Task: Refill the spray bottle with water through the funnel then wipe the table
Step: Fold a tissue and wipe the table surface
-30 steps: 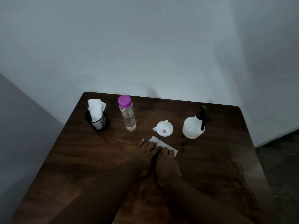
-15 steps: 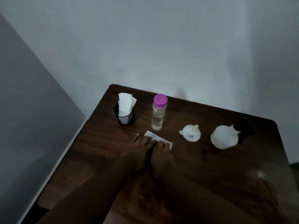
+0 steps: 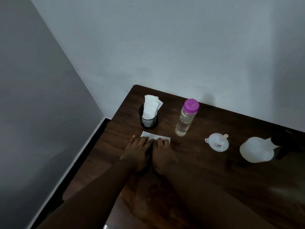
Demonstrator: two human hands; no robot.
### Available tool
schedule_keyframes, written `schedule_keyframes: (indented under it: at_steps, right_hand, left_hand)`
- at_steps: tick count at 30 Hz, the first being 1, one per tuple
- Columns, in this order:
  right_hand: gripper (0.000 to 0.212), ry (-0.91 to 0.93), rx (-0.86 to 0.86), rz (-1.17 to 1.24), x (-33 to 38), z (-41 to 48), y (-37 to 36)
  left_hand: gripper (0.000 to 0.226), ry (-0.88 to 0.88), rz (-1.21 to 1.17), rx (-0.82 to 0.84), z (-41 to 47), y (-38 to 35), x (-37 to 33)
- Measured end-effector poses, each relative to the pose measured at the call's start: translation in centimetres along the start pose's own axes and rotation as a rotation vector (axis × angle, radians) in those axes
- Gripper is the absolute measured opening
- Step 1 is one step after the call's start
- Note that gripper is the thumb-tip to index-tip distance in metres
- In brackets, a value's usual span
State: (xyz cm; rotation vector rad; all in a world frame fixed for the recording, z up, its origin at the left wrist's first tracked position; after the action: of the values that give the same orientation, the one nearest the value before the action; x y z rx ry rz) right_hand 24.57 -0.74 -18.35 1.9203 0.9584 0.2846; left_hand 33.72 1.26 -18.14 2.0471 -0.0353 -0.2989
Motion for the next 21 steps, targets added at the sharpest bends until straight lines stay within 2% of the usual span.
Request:
schedule_keyframes:
  at_steps: [5, 11, 16, 19, 21]
  right_hand:
    - [0.062, 0.097, -0.01, 0.025, -0.2, 0.3, -0.7]
    - [0.054, 0.248, -0.182, 0.01, -1.6, -2.5, -0.4]
    - [0.053, 0.288, -0.307, -0.016, -2.6, -5.0, -0.8]
    - [0.052, 0.281, -0.311, 0.037, -3.5, -6.0, -2.2]
    - [0.053, 0.253, -0.236, 0.043, -4.3, -6.6, -3.5]
  left_hand:
    - [0.07, 0.081, -0.073, -0.009, -1.1, -1.0, -0.3]
    - [0.081, 0.172, -0.138, 0.035, -2.4, -1.8, -2.6]
    - [0.075, 0.226, -0.154, 0.058, -3.2, -2.4, -5.5]
    - [0.076, 0.238, -0.173, 0.069, -3.4, -2.7, -7.8]
    - [0.069, 0.245, -0.157, 0.063, -3.5, -2.9, -9.4]
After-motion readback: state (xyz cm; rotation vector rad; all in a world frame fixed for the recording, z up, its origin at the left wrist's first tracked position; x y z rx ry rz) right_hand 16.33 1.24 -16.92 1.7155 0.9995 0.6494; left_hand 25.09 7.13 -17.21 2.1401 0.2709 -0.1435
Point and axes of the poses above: each hand's wrist, its own z-axis towards the middle knuckle, its own y-axis out of the back of the hand, x = y × z, the point moved 7 cm from there along z, towards the middle knuckle, and after that the axes turned 15 degrees about x, right-handed, at the moved point
